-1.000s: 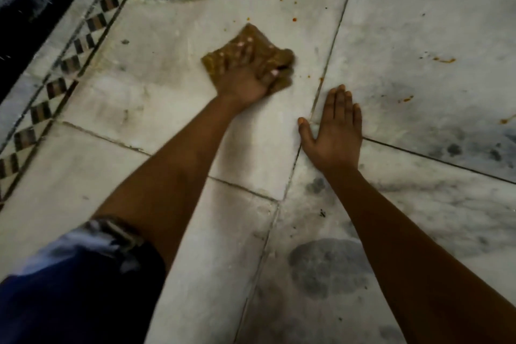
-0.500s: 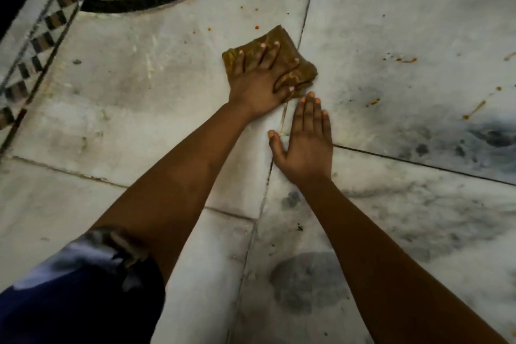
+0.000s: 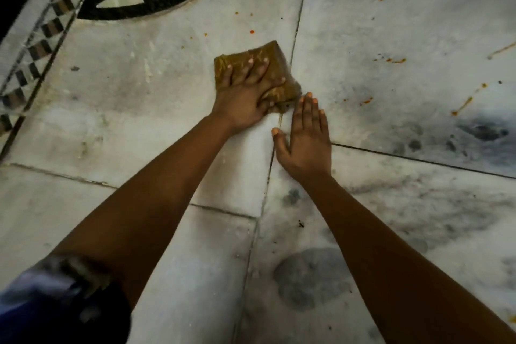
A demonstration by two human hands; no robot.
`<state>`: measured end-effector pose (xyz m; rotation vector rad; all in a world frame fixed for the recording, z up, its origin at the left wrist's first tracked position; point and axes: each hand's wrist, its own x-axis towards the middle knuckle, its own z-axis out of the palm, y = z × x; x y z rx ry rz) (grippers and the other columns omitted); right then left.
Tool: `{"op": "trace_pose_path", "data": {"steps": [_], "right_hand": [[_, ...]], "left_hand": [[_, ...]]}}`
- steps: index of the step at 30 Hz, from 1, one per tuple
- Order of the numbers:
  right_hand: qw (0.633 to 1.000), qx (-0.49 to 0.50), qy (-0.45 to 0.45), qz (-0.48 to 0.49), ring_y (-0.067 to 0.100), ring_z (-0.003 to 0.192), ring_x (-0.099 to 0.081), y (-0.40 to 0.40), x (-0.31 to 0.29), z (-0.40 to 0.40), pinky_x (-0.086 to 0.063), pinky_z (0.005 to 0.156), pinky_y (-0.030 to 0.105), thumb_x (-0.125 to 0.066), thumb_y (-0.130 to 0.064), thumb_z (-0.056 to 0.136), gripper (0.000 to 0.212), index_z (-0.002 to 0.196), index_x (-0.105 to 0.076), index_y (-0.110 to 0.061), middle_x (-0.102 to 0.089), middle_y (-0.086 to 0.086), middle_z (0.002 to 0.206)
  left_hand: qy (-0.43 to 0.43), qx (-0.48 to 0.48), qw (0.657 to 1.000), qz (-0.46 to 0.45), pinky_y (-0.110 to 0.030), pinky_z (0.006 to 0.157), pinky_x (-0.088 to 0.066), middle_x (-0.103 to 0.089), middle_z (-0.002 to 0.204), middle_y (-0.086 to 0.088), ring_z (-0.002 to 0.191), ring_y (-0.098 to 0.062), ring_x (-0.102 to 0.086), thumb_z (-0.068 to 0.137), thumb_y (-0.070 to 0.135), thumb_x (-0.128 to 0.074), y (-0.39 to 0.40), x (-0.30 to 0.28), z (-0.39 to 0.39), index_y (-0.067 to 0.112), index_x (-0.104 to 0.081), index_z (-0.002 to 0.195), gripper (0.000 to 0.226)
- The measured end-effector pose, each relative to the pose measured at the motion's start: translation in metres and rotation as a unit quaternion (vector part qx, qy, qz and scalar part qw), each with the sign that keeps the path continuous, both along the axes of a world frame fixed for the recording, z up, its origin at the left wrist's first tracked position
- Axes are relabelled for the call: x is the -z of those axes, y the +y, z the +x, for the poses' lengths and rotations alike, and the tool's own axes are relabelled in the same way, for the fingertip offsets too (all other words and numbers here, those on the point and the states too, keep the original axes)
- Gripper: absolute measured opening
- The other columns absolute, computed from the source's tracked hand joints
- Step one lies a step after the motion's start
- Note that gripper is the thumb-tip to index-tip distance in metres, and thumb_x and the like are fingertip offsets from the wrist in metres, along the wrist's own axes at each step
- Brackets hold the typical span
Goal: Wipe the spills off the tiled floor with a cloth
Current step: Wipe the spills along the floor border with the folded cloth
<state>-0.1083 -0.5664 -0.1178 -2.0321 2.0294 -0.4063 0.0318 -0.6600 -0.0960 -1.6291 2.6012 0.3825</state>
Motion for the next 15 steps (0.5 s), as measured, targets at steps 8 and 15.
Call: {"op": "trace_pose_path", "data": {"steps": [8,15], "right_hand": [[1.000,-0.025,0.000,-0.016,0.025,0.146,-0.002,-0.048,-0.004,0.005,0.003,0.116,0.032,-0.029,-0.038,0.099,0.065,0.148,-0.009,-0.002,-0.006,0.016,0.157],[0.998,0.003,0.065,0.009,0.026,0.146,-0.004,-0.086,0.008,0.005,0.002,0.117,0.037,-0.030,-0.046,0.097,0.073,0.148,-0.006,-0.001,-0.004,0.018,0.157]], "left_hand": [[0.001,-0.162,0.987,-0.018,-0.045,0.113,0.002,-0.006,0.158,0.002,0.145,-0.023,-0.003,0.089,0.059,-0.028,0.013,0.013,0.099,0.042,-0.015,0.144,0.060],[0.008,-0.172,0.985,-0.031,-0.045,0.112,0.004,-0.001,0.158,0.002,0.145,-0.022,0.001,0.091,0.058,-0.026,0.003,0.020,0.106,0.043,-0.009,0.145,0.058]]}}
